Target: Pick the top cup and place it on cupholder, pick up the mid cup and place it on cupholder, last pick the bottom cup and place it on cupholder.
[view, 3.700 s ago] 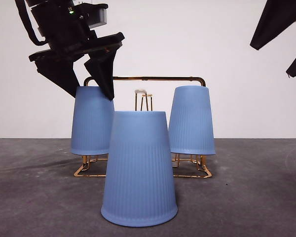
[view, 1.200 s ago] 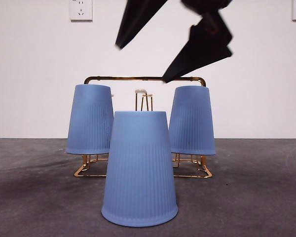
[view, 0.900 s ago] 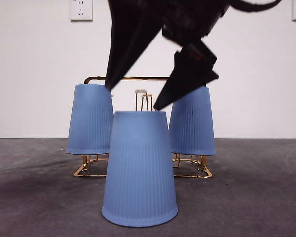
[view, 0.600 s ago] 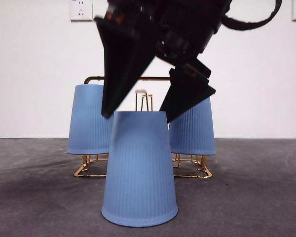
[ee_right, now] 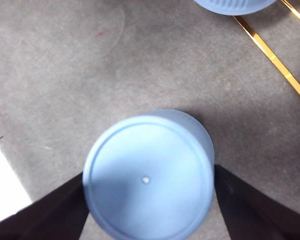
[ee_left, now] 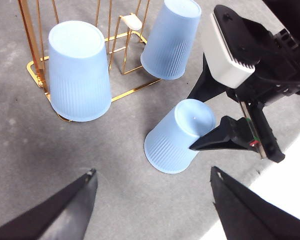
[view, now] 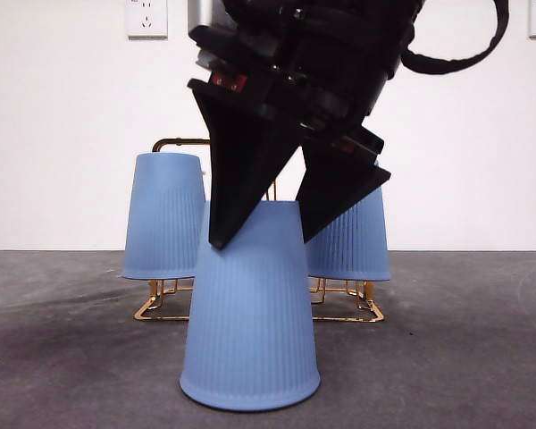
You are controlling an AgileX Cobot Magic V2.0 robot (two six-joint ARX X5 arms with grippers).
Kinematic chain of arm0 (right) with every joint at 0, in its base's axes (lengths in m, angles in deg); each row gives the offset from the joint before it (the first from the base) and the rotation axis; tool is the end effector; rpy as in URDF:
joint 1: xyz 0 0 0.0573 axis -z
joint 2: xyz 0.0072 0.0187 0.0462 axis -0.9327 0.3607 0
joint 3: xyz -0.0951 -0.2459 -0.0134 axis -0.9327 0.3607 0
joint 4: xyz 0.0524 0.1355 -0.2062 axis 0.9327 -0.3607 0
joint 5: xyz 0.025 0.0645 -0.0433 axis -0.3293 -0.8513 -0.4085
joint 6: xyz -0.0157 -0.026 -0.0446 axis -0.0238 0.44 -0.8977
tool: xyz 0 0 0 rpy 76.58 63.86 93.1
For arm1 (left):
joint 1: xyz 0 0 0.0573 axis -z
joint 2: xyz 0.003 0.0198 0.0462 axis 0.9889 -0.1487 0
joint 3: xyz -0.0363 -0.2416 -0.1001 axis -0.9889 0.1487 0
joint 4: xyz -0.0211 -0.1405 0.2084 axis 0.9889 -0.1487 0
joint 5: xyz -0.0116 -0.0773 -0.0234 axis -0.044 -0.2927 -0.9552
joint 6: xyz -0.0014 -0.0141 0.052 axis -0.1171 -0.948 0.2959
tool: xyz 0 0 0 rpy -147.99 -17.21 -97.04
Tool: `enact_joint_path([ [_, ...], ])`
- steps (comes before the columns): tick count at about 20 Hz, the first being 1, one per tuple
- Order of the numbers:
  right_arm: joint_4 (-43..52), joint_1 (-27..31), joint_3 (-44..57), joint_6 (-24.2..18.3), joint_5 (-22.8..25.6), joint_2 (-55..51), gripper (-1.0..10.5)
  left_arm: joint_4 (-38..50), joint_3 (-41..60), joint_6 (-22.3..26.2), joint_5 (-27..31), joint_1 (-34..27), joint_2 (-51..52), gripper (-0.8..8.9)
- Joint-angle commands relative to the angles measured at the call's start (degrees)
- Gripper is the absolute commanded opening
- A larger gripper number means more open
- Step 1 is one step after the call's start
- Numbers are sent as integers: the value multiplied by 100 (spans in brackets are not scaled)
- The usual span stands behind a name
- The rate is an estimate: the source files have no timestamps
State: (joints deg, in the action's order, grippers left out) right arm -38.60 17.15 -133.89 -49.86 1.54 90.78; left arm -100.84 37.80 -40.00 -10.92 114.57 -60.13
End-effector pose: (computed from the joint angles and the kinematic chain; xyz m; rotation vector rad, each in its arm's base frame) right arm 0.1844 0.2408 0.2314 -0.3403 1.0766 0.9046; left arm 0.0931 -0.0682 0.3211 -0.0045 0.6825 -0.7232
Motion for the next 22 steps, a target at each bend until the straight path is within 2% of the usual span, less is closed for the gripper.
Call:
enact_joint_path([
  [1,11,-68,-330,-50,20,-109,345,55,-46,-24,-35,37,-33,350],
  [3,-208,-66,-682,-50,105,-280,345,57,-46,-22,-33,37,-33,350],
  [7,-1084,-59,-1768,-267,767,-376,345,61,-46,-20,-33,37,-33,350],
  [11,-1047,72,-2468,-444,1082,-365,345,57,-46,-26,-31,37,-31,350],
  [16,-833,564,-2505,-540,1016,-208,346,59,-46,-26,-31,37,-31,350],
  [19,-575,835,-2505,-557,627,-24,346,57,-46,-26,-31,37,-31,350],
  [22,-422,957,-2505,-557,503,190,346,55,-46,-26,-33,37,-33,350],
])
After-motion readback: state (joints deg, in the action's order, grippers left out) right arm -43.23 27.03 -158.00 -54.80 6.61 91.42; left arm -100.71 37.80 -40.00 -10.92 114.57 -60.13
